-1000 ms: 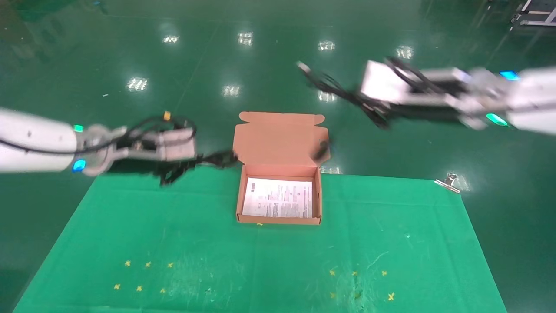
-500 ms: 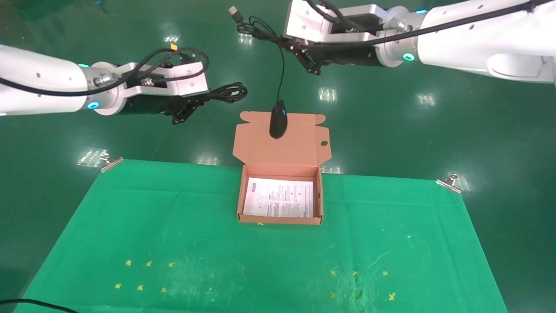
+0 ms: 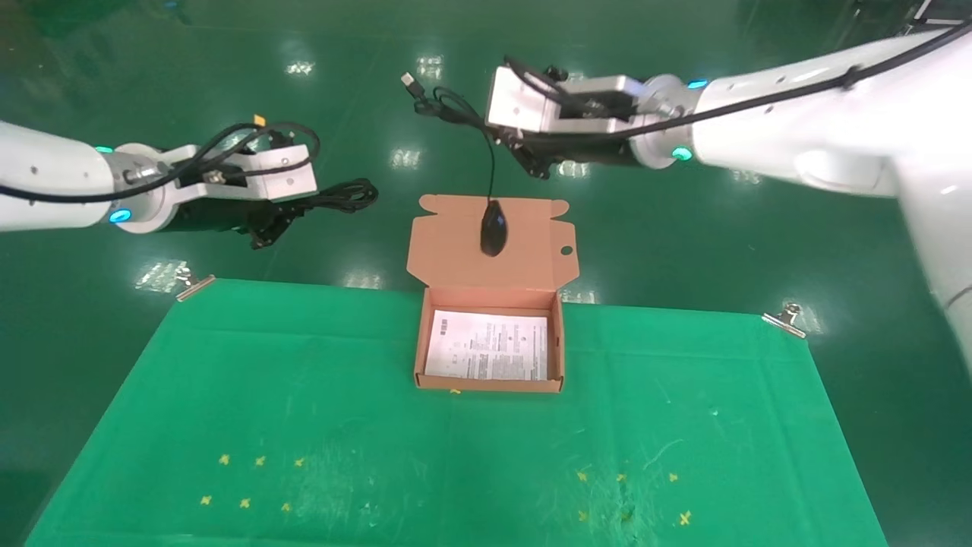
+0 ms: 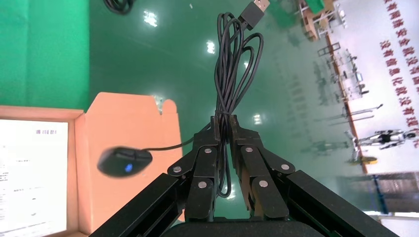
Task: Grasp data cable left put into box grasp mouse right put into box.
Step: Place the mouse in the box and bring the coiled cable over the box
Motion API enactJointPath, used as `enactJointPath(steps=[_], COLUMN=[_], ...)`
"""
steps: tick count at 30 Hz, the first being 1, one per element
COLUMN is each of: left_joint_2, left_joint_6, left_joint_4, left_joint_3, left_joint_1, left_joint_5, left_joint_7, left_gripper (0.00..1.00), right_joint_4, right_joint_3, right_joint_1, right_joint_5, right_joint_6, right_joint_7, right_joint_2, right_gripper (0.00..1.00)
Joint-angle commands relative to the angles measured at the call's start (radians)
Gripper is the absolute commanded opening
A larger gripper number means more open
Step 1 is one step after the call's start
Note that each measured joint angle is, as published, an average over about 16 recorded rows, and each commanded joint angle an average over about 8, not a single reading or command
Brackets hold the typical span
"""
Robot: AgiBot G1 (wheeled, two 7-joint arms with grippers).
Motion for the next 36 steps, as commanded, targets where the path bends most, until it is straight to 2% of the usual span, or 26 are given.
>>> enactJointPath(steps=[1,11,22,31,32,33,36], left_joint_2=[-0.011,-0.035,-0.039,-0.04,-0.04,-0.04,-0.04], left_joint_6=[0.014,0.047,0.052,0.053,0.053,0.053,0.053], left_joint_4=[-0.015,-0.091,-0.112,-0.115,-0.116,-0.116,-0.116], left_joint_3=[0.007,0.012,0.013,0.013,0.013,0.013,0.013], left_joint_1=[0.003,0.017,0.023,0.024,0.024,0.024,0.024], left_joint_5=[0.029,0.094,0.106,0.108,0.108,0.108,0.108], left_joint_7=[-0.029,-0.131,-0.151,-0.154,-0.154,-0.154,-0.154], left_gripper=[0.0,0.0,0.0,0.0,0.0,0.0,0.0], right_joint_4=[-0.026,-0.045,-0.097,-0.162,-0.163,-0.162,-0.16], right_joint_3=[-0.002,-0.102,-0.22,-0.3,-0.308,-0.317,-0.339], right_joint_1=[-0.005,-0.065,-0.124,-0.15,-0.152,-0.155,-0.159], right_joint_5=[-0.003,0.095,0.206,0.25,0.258,0.266,0.282], right_joint_6=[0.016,0.053,0.126,0.141,0.141,0.14,0.135], right_joint_7=[-0.01,0.013,0.1,0.138,0.141,0.144,0.15], right_joint_2=[-0.014,-0.036,-0.031,-0.034,-0.035,-0.035,-0.037], right_gripper=[0.0,0.0,0.0,0.0,0.02,0.11,0.48])
